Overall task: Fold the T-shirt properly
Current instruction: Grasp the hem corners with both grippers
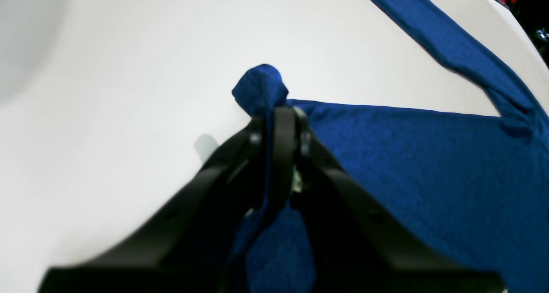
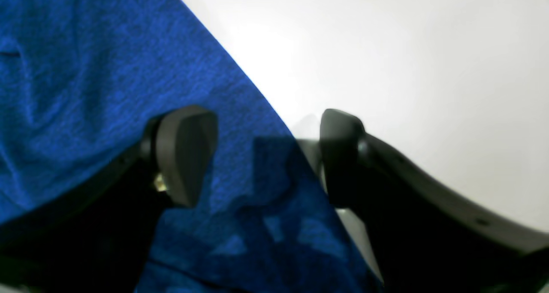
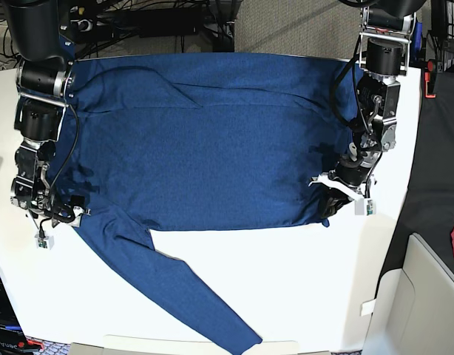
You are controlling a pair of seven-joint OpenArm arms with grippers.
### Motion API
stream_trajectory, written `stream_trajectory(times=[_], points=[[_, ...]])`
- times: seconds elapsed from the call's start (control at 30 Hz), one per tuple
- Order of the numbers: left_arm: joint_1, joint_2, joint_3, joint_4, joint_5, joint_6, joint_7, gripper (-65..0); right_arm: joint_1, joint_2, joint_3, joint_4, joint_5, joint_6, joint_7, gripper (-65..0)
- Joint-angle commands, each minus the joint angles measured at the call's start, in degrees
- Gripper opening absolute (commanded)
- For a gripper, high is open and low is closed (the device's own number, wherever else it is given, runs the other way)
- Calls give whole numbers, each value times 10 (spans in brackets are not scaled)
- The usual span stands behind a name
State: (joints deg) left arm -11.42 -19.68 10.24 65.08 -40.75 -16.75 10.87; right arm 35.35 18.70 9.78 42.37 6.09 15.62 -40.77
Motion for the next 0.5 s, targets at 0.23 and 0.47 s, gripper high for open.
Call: stream_trajectory(times=[0.23,0.47], points=[[-5,-8,-3,27,-6,-5,-15,-650,-9,-20,5,14,13,12,-33,-650],[5,-8,-3,42,-6,-5,-15,-650,-54,-14,5,125,60,12,-49,-646]])
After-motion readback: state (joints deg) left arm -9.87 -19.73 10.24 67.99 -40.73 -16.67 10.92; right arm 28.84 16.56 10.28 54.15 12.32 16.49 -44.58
